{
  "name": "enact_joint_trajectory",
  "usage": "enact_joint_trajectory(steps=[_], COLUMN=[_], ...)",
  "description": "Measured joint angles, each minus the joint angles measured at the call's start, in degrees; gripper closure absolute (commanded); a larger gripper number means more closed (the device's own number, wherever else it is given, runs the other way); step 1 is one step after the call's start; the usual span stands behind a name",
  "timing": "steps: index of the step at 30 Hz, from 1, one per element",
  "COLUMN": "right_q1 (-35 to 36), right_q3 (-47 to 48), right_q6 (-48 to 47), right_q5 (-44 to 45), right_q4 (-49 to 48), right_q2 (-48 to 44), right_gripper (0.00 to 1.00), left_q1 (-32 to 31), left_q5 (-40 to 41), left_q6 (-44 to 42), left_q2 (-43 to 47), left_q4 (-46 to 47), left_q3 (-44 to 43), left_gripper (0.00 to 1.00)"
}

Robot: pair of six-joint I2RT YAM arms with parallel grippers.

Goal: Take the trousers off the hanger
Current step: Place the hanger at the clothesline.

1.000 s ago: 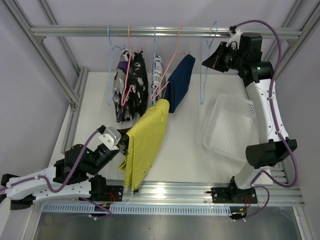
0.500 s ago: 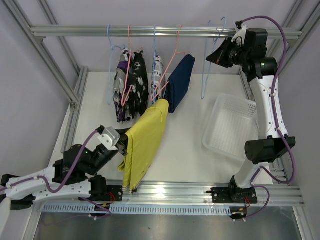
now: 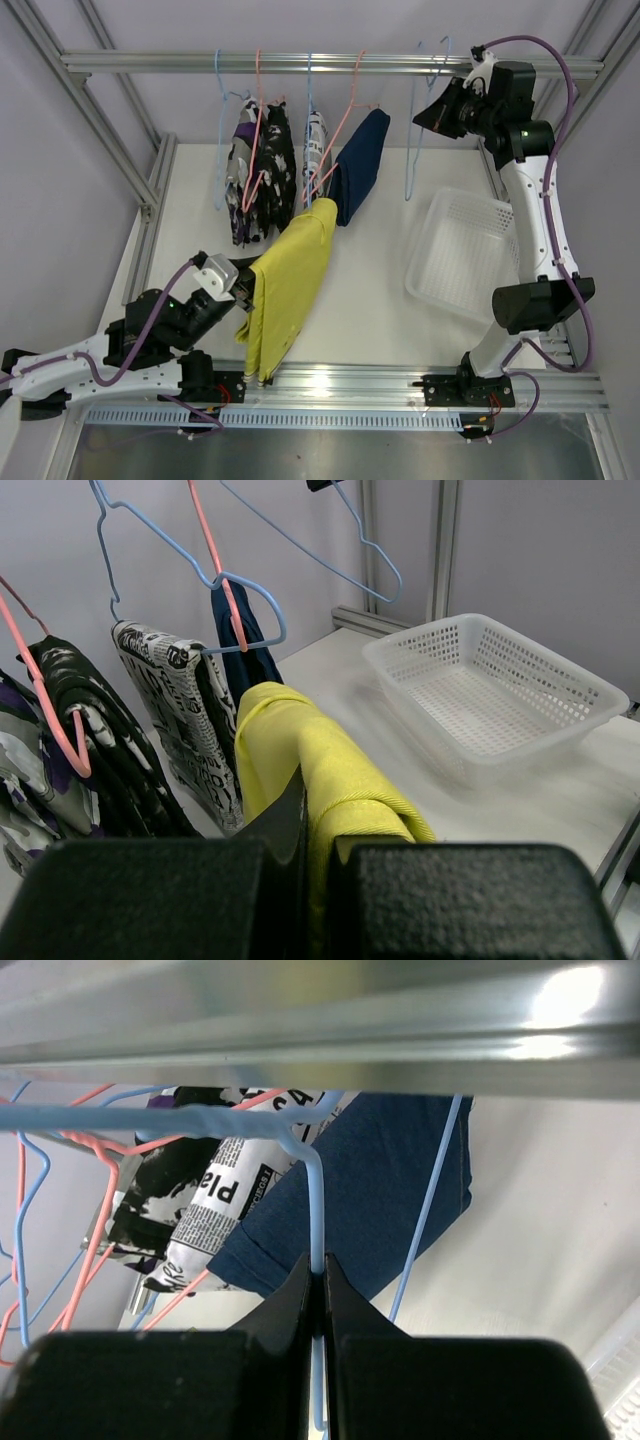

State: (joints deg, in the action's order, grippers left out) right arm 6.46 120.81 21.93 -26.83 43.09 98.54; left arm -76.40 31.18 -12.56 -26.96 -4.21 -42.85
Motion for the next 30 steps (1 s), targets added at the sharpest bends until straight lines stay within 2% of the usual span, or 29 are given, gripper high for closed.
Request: enact_joint_trajectory(steps=[6, 11, 16, 17, 18, 20, 21, 23, 30], right_q1=[0.0, 0.0, -0.1, -0.1, -0.1, -0.1, -0.2, -0.2, -0.4], right_q3=[-2.9, -3.0, -3.3, -3.4, -3.5, -3.5, -3.5, -3.5, -4.4], right_q6=[-0.2, -0.2, 0.1, 0.1, 0.1, 0.3, 0.3, 0.4, 0.4], right_q5=[0.0, 0.0, -0.4, -0.5, -0.6, -0.7, -0.7, -0.7, -0.8], right_q4=[-1.1, -0.6, 1.3, 1.8, 2.2, 2.6, 2.6, 2.8, 2.9], right_q2=[-1.8, -2.0, -2.1, -2.1, -2.1, -2.1, -2.1, -2.1, -2.5], right_gripper=[0.96, 0.89, 0.87, 0.84, 0.78, 0.76, 0.71, 0.67, 0.38], left_q1=[0.0, 0.0, 0.0, 0.0, 0.0, 0.0, 0.0, 0.0, 0.0], left_q5=[-0.1, -0.2, -0.3, -0.4, -0.4, -0.4, -0.4, -0.4, -0.6], left_q6=[0.0, 0.0, 0.0, 0.0, 0.0, 0.0, 0.0, 0.0, 0.0], left_q2=[0.0, 0.0, 0.2, 0.3, 0.3, 0.4, 0.4, 0.4, 0.4], left_q4=[-0.1, -0.1, -0.2, -0.2, -0.2, -0.3, -0.3, -0.3, -0.3], left_q3=[0.0, 0.0, 0.0, 0.0, 0.0, 0.0, 0.0, 0.0, 0.0], left_gripper=[0.99, 0.99, 0.99, 0.99, 0.99, 0.99, 0.99, 0.99, 0.99])
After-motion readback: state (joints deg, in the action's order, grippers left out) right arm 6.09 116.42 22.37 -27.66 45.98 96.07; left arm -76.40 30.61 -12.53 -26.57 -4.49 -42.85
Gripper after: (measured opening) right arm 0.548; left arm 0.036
